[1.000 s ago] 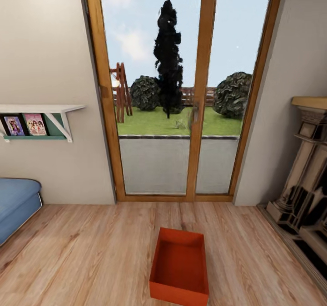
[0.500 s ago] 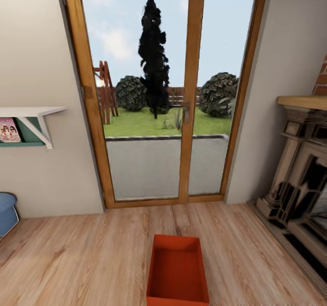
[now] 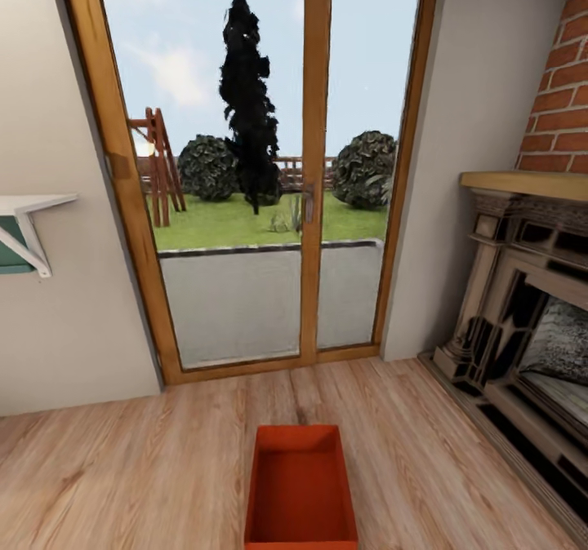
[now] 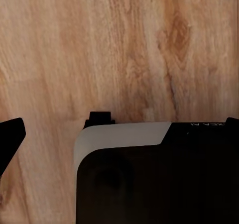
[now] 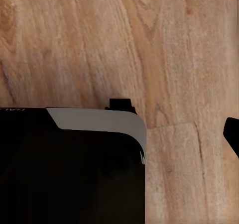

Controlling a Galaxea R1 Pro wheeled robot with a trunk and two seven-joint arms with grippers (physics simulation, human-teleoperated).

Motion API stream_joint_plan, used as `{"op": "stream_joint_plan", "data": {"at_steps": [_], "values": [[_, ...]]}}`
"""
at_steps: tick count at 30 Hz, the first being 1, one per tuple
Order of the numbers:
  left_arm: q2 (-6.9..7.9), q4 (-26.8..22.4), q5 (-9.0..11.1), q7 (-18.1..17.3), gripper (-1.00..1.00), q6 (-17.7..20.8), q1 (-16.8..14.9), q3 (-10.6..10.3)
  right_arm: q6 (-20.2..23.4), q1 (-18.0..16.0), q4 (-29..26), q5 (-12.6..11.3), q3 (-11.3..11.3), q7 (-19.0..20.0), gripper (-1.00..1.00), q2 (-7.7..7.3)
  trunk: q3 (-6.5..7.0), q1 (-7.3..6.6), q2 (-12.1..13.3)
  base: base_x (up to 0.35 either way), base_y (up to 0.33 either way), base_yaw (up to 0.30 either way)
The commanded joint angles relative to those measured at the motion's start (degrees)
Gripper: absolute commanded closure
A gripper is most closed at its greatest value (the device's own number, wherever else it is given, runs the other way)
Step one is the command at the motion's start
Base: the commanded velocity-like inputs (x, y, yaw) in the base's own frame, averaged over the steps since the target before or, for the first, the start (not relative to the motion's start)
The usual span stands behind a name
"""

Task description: Move the two storage containers from the living room to the garage. In the garage, place one container on the floor and stack the other container on top of it (either order is fine).

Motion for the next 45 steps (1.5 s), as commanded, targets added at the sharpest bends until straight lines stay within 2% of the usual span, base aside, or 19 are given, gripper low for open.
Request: {"op": "stream_joint_plan", "data": {"at_steps": [1,20,33,45], "values": [[0.02,0.1,0.4,-0.3,-1.0,-0.2,0.0,0.0,-0.3,-0.1,0.2,-0.4,0.5,0.0,-1.0,0.04,-0.07,0.02,0.0,0.254,0.0,-0.035],[0.03,0.1,0.4,-0.3,-1.0,-0.1,0.0,0.0,-0.3,-0.1,0.2,-0.4,0.5,0.0,-1.0,0.04,-0.07,0.02,0.0,0.302,0.0,-0.004],[0.02,0.0,0.4,-0.3,-1.0,-0.2,0.0,0.0,-0.3,-0.1,0.2,-0.4,0.5,0.0,-1.0,0.04,-0.07,0.02,0.0,0.045,0.003,0.0],[0.02,0.0,0.4,-0.3,-1.0,-0.2,0.0,0.0,-0.3,-0.1,0.2,-0.4,0.5,0.0,-1.0,0.04,-0.07,0.02,0.0,0.14,0.101,-0.031]]}}
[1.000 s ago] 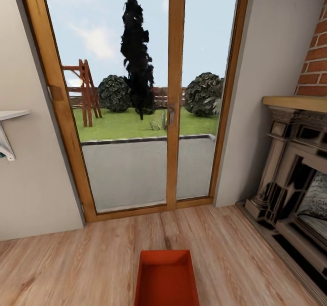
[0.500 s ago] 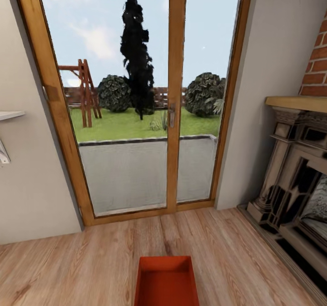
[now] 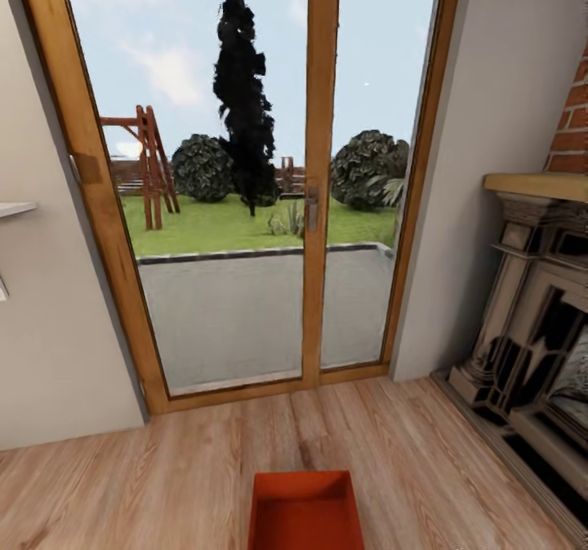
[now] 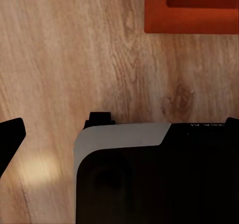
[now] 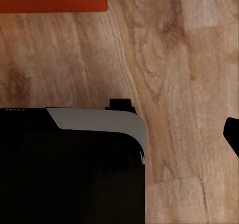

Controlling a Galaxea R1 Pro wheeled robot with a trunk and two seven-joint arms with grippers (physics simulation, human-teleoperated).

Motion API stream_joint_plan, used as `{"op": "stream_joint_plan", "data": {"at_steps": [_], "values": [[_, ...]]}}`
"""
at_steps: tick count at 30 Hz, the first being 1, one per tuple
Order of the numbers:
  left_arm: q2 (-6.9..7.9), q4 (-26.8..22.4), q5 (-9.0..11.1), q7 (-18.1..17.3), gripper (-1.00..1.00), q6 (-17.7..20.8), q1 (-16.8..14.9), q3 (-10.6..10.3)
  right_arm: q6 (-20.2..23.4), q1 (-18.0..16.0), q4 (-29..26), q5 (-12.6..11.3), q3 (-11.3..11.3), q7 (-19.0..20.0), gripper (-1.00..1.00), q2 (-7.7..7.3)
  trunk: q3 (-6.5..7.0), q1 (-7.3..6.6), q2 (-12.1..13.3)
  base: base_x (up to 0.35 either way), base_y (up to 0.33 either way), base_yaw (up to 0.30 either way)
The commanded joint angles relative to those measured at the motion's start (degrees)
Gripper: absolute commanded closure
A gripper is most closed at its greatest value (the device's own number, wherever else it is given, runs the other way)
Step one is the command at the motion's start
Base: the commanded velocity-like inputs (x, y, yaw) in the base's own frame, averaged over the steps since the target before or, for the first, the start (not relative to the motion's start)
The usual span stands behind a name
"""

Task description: Move the two storage containers from the living room to the garage. In the garage, place one container on the floor and stack the other container on top of it (either order is fine).

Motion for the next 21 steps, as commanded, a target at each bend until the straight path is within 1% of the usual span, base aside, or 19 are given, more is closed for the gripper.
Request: {"op": "stream_joint_plan", "data": {"at_steps": [1,7,9,21], "values": [[0.02,0.1,0.3,-0.3,-1.0,-0.2,0.0,0.0,-0.3,-0.1,0.2,-0.4,0.5,0.0,-1.0,0.04,-0.07,0.0,0.0,0.021,0.012,-0.171],[0.02,0.0,0.3,-0.3,-1.0,-0.2,0.0,0.0,-0.3,-0.1,0.2,-0.4,0.5,0.0,-1.0,0.04,-0.07,0.0,0.0,0.006,0.003,-0.21],[0.02,0.0,0.3,-0.3,-1.0,-0.2,0.0,0.0,-0.3,-0.1,0.2,-0.4,0.5,0.0,-1.0,0.04,-0.07,0.0,0.0,0.001,0.0,-0.112],[0.02,0.1,0.3,-0.3,-1.0,-0.2,0.0,0.0,-0.3,-0.1,0.2,-0.5,0.5,0.0,-1.0,0.04,-0.07,0.0,0.0,0.0,0.0,-0.017]]}}
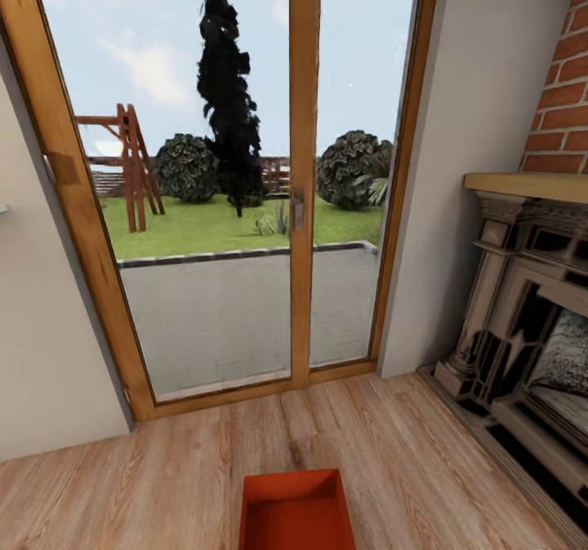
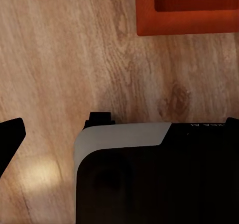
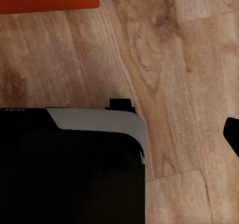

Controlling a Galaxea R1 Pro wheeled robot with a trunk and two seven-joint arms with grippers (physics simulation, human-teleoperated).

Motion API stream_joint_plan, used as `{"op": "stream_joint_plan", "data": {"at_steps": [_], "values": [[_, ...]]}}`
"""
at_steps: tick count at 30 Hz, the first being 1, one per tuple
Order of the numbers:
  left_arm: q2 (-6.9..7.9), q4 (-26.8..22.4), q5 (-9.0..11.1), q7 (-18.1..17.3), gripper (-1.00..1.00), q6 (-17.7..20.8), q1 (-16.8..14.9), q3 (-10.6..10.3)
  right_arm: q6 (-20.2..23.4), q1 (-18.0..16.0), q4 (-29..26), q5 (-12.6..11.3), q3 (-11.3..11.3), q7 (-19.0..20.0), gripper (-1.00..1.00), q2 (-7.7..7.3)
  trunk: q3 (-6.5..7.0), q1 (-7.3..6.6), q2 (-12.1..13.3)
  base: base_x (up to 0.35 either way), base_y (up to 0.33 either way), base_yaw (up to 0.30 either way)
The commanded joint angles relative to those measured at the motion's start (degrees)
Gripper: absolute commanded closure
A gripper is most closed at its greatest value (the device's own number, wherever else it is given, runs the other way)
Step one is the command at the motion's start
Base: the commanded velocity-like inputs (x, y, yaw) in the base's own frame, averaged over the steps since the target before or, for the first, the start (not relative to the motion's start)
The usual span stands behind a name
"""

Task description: Move the two storage containers from the living room to the garage. In the garage, place one container on the floor and stack the other container on top of it (either order is fine).

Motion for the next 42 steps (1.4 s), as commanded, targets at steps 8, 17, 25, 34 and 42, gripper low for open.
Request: {"op": "stream_joint_plan", "data": {"at_steps": [8,17,25,34,42], "values": [[0.02,0.1,0.3,-0.3,-1.0,-0.2,0.0,0.0,-0.3,-0.1,0.2,-0.4,0.5,0.0,-1.0,-0.01,-0.07,0.0,0.0,0.0,0.0,0.0],[0.02,0.1,0.4,-0.3,-1.0,-0.2,0.0,0.0,-0.3,-0.1,0.2,-0.4,0.5,0.0,-1.0,-0.11,-0.07,0.0,0.0,0.0,0.0,0.0],[0.02,0.1,0.6,-0.3,-1.0,-0.2,0.0,0.1,-0.3,-0.1,0.2,-0.4,0.5,0.0,-1.0,-0.23,-0.07,0.0,0.0,0.0,0.0,0.0],[-0.02,0.2,0.7,-0.2,-1.0,-0.2,0.0,0.1,-0.3,-0.1,0.2,-0.7,0.4,0.0,-1.0,-0.23,-0.07,0.0,0.0,0.0,0.0,0.0],[-0.2,0.2,0.7,-0.3,-1.0,-0.2,0.0,0.2,-0.3,-0.1,0.2,-0.7,0.4,0.0,-1.0,-0.23,-0.07,0.0,0.0,0.0,0.0,0.0]]}}
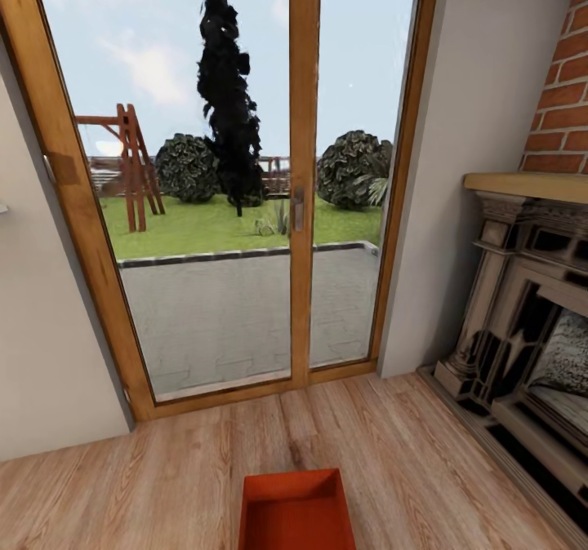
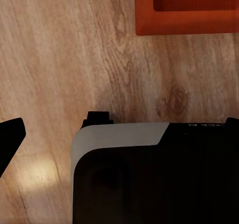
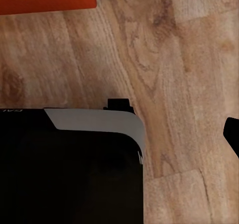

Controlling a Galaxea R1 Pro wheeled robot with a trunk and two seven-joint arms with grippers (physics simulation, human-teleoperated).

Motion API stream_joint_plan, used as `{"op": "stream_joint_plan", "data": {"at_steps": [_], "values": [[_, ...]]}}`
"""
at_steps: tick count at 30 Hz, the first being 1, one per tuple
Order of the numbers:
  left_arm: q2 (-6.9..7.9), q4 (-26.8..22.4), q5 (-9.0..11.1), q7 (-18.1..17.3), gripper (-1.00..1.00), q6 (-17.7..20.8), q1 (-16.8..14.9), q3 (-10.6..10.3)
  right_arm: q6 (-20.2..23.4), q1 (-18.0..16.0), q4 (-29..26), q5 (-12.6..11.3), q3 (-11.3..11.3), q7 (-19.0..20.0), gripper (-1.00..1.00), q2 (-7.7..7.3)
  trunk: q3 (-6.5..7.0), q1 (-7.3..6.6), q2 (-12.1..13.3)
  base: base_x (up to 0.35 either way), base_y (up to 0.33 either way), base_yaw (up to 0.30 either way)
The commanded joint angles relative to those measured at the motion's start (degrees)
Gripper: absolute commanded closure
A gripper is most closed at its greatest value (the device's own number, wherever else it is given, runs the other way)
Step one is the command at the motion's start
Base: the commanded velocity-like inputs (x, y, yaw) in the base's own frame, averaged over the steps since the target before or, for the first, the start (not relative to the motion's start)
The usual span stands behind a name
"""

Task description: Move the two storage containers from the living room to the garage. In the garage, place one container on the floor and stack the other container on top of it (either order is fine).

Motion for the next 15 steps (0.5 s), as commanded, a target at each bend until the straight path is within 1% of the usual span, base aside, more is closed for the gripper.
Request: {"op": "stream_joint_plan", "data": {"at_steps": [1,15], "values": [[-0.01,0.1,0.4,-0.3,-1.0,-0.2,0.0,0.0,-0.3,-0.1,0.2,-0.4,0.5,0.0,-1.0,0.03,-0.07,0.0,0.0,0.0,0.0,0.0],[0.21,0.0,0.5,-0.3,-1.0,-0.2,0.0,0.2,-0.1,-0.1,0.2,-0.2,0.6,0.0,-1.0,0.25,-0.07,0.0,0.0,0.0,0.0,0.0]]}}
